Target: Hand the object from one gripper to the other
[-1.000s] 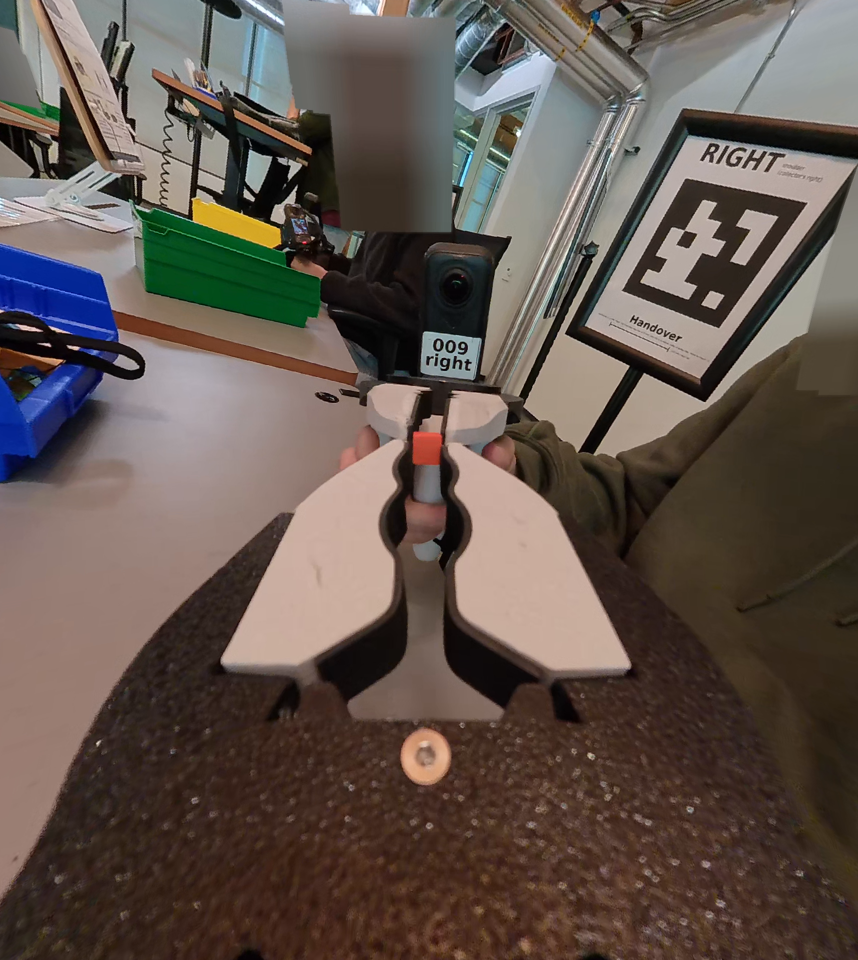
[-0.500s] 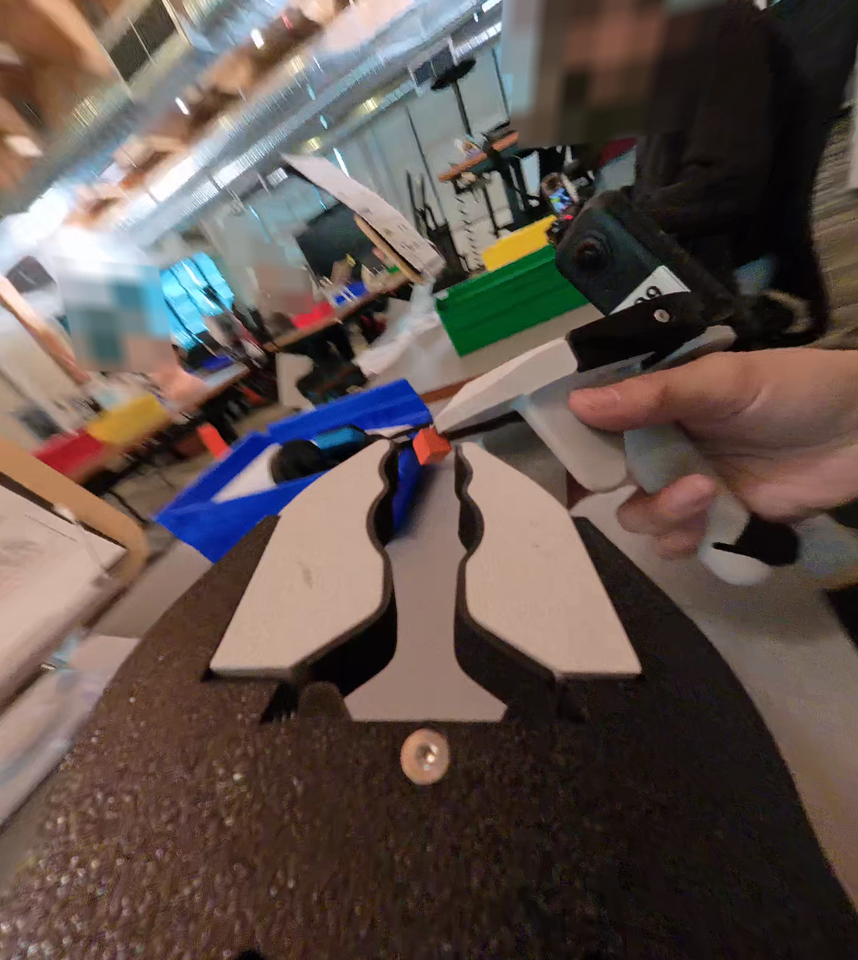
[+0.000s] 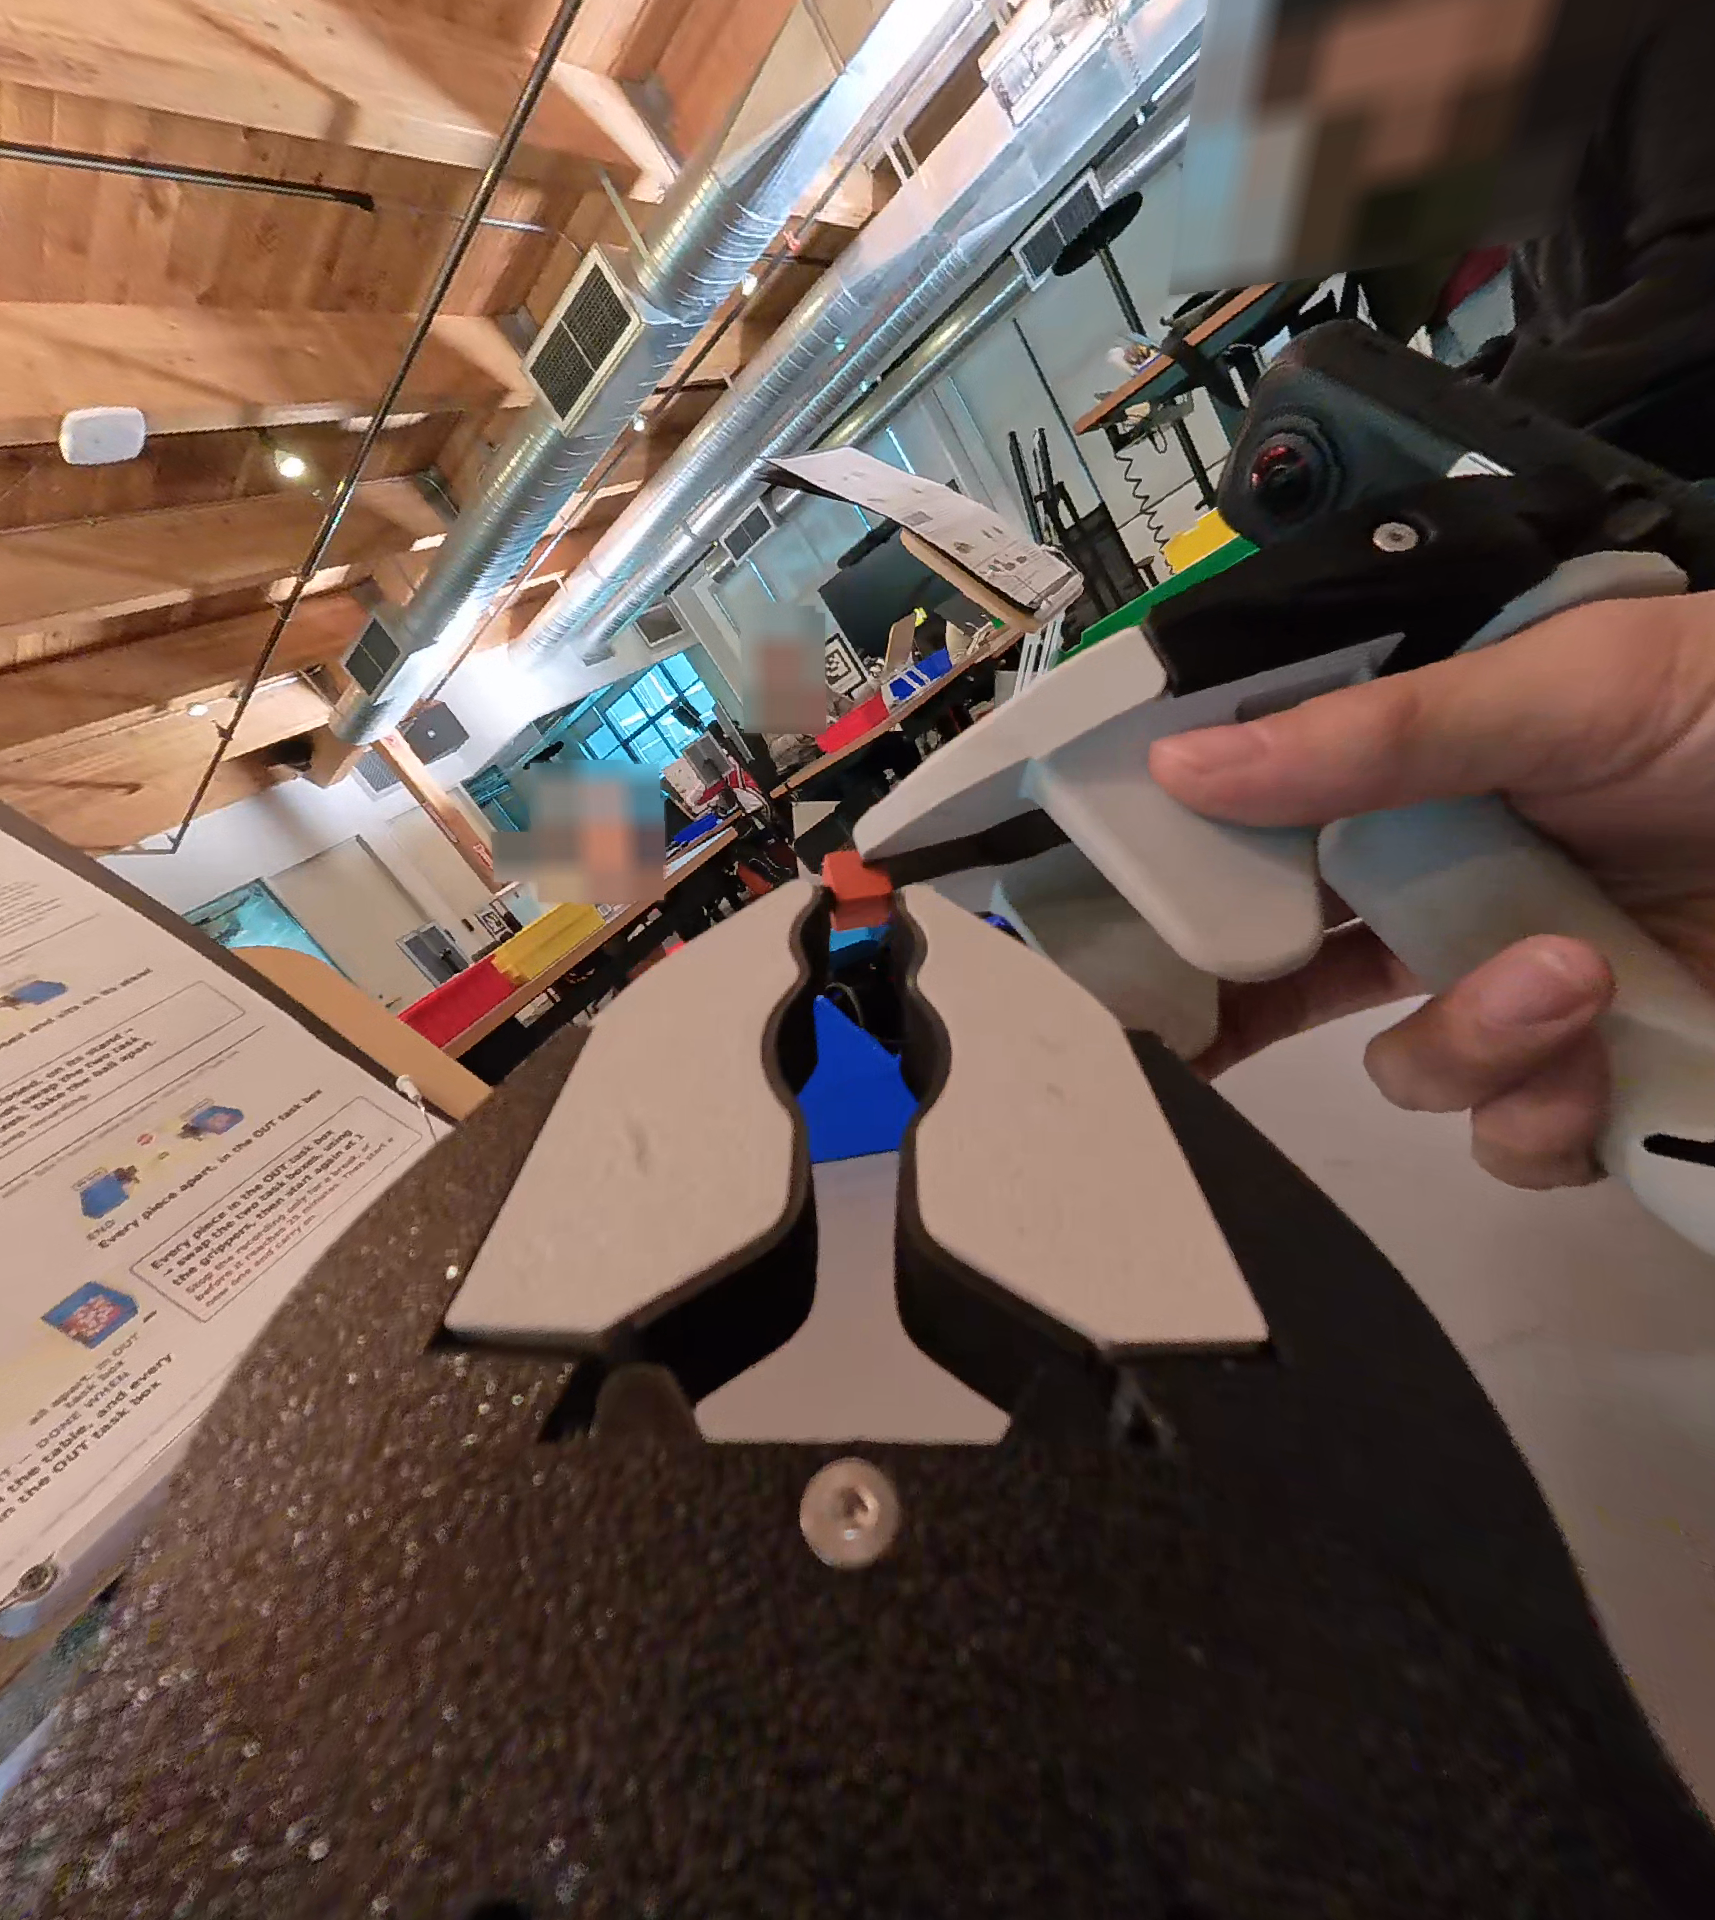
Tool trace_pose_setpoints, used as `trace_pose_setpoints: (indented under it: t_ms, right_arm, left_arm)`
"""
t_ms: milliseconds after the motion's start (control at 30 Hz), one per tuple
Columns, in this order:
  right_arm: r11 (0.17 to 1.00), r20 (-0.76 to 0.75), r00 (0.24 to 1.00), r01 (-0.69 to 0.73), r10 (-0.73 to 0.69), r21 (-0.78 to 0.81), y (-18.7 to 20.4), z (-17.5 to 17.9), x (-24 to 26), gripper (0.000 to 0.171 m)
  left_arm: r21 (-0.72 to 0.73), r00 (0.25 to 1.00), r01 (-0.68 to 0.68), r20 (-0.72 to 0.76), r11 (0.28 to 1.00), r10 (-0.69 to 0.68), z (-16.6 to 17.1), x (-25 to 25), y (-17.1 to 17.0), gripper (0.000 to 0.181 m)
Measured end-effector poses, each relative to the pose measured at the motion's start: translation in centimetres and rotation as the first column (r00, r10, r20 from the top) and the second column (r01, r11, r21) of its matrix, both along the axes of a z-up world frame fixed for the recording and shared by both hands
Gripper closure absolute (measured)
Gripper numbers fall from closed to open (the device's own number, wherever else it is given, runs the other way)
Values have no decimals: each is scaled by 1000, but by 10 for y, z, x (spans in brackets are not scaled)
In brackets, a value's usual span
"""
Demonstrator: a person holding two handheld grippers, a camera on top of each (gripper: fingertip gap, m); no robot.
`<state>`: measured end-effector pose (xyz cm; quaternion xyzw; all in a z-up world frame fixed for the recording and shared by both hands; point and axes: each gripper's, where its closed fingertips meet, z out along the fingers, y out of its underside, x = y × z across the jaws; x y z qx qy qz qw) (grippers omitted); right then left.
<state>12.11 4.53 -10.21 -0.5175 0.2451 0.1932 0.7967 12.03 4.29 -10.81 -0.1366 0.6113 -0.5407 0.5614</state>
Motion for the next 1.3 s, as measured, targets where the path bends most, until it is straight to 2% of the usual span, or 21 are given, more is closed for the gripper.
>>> trace_pose_setpoints:
  t_ms: [167, 233, 300, 367, 467, 633, 700, 867, 1000, 1167, 1300]
  right_arm:
    - [999, 71, 997, 7, -5, -33, 0, -1, 0, 162]
    - [996, 156, 988, 3, 10, -84, 0, -3, -2, 157]
    - [992, 245, 968, -27, 56, -123, -1, -2, -6, 147]
    - [988, 332, 938, -51, 97, -146, -4, -1, -10, 148]
    - [977, 431, 885, -102, 174, -185, -9, -2, -21, 155]
    - [959, 537, 799, -172, 271, -227, -9, -6, -42, 156]
    - [948, 552, 780, -164, 295, -274, -7, -13, -45, 155]
    - [900, 568, 723, -174, 393, -400, -3, -32, -54, 156]
    - [868, 599, 687, -97, 412, -486, -2, -43, -51, 160]
    - [845, 642, 640, -19, 421, -535, -2, -48, -50, 159]
    - [833, 643, 625, -21, 443, -553, -2, -52, -52, 160]
  left_arm:
    - [-8, 999, 33, -40, 999, -33, -1, 0, 0, 172]
    - [-32, 992, 89, -87, 996, -91, -2, -1, 1, 172]
    - [-77, 964, 199, -165, 977, -209, -3, -7, -1, 172]
    - [-131, 904, 311, -264, 941, -336, -5, -14, -1, 172]
    - [-213, 768, 445, -409, 870, -493, -13, -28, -1, 171]
    - [-321, 588, 553, -503, 769, -633, -23, -45, -2, 171]
    - [-302, 556, 570, -543, 764, -630, -29, -49, -4, 171]
    - [-208, 561, 572, -607, 793, -563, -40, -51, -7, 171]
    - [-115, 580, 565, -648, 817, -493, -49, -52, -7, 171]
    - [-66, 601, 549, -663, 834, -447, -54, -50, -6, 172]
    - [-51, 597, 561, -667, 826, -446, -57, -51, -5, 172]
